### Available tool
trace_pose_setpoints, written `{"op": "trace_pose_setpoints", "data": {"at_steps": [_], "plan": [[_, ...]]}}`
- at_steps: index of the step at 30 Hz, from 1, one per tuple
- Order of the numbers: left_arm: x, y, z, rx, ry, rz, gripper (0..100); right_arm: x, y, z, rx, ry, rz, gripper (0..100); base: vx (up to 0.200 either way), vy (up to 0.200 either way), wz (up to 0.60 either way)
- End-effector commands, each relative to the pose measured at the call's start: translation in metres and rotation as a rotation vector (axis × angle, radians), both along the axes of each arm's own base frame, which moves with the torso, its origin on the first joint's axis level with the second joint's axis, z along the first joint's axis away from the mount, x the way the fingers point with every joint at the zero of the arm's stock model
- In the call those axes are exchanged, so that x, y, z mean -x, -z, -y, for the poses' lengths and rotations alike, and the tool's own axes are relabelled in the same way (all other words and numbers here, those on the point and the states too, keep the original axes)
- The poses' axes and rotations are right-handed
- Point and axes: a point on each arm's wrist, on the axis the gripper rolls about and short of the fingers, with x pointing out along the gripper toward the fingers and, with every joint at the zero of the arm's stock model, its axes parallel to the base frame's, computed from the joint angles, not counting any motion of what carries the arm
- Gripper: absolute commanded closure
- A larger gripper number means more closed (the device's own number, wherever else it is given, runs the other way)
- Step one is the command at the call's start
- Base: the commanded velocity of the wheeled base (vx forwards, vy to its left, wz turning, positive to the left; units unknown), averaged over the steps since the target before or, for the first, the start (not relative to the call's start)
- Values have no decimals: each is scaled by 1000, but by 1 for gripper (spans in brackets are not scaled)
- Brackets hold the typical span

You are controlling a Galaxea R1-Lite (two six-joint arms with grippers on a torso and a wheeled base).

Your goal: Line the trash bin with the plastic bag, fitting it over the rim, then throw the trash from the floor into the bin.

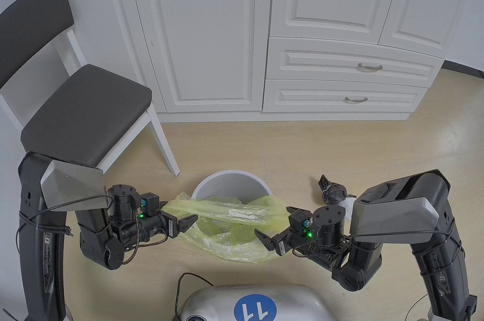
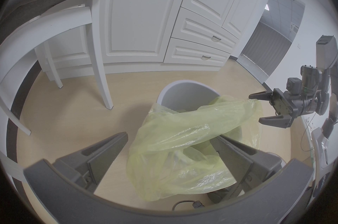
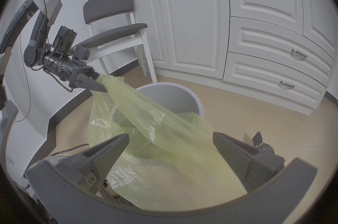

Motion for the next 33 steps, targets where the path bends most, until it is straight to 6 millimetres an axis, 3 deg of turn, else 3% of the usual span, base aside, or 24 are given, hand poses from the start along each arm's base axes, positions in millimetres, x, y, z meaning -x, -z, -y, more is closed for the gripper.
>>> {"op": "trace_pose_setpoints", "data": {"at_steps": [1, 7, 8, 18, 25, 33], "plan": [[0, 1, 0, 0, -1, -2, 0, -8, 15, -2, 9, 12, -9, 0, 0, 0, 0], [0, 1, 0, 0, -1, -2, 0, -18, 17, -2, -7, 28, 8, 0, 0, 0, 0], [0, 1, 0, 0, -1, -2, 0, -18, 15, -2, -10, 28, 12, 100, 0, 0, 0], [1, -5, 5, 6, 13, 25, 0, -32, 2, -9, -106, 54, 55, 100, 0, 0, 0], [10, -14, 18, 20, 58, 78, 0, -66, -12, -35, -278, 222, 160, 100, 0, 0, 0], [12, -40, 33, 24, 20, 164, 0, -101, -2, -55, -377, 346, 180, 100, 0, 0, 0]]}}
